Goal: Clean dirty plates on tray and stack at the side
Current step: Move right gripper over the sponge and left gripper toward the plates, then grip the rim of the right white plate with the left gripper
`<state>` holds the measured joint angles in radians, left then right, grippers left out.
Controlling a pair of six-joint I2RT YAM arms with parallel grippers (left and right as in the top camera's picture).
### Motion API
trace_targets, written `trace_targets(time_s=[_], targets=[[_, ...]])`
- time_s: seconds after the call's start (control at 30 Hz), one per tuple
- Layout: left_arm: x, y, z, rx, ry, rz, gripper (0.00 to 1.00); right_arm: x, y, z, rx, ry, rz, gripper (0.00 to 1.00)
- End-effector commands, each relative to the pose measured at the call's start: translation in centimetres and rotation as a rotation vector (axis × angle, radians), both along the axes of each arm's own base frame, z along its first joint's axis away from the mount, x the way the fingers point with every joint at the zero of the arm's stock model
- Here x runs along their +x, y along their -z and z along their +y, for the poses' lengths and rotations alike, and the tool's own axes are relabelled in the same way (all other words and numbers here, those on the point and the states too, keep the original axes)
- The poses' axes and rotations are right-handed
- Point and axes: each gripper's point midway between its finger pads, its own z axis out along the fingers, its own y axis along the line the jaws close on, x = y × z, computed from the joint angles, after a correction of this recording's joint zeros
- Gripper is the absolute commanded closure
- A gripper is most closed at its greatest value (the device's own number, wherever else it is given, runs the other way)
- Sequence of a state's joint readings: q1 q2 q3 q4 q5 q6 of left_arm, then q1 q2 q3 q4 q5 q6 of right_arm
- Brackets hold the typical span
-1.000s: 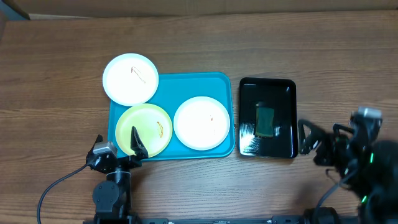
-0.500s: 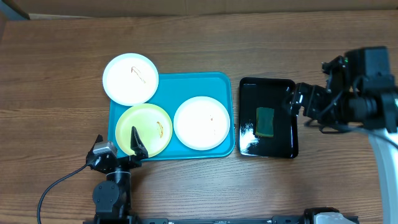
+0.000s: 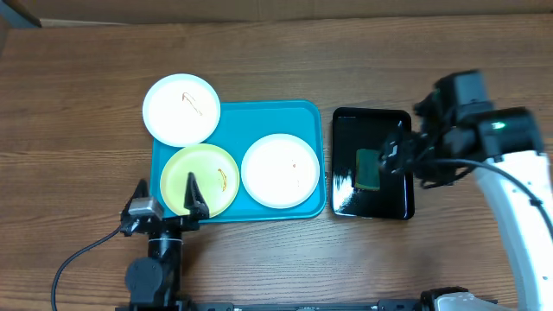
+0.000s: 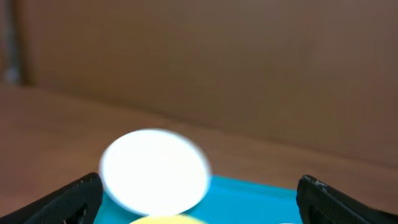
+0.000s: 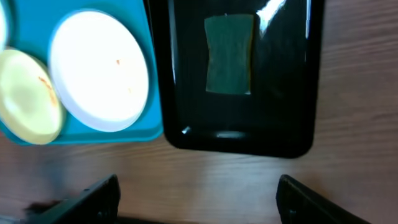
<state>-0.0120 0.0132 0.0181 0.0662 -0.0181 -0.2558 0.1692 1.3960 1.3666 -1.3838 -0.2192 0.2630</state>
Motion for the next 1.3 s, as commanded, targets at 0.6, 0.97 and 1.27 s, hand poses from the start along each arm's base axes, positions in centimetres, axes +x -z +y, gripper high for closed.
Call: trace_targets(time_s=[0.6,0.97,1.27], targets=[[-4.4,-19.5,-7.4,-0.015,0.469,0.637,0.00,1.8,7.2,0.9,-0.094,0.007,-0.050,0.24],[-0.8,-8.5,-7.4,-0.144,0.456,1.121,0.57,2.2,11.3,0.8,-0.092,0.016,-0.094,0.51],[1.0,3.1,-8.9,-0.208,0.440,1.386,0.35,2.4,14.9,0.2,-0.110,0.032,-0.150,0.35]])
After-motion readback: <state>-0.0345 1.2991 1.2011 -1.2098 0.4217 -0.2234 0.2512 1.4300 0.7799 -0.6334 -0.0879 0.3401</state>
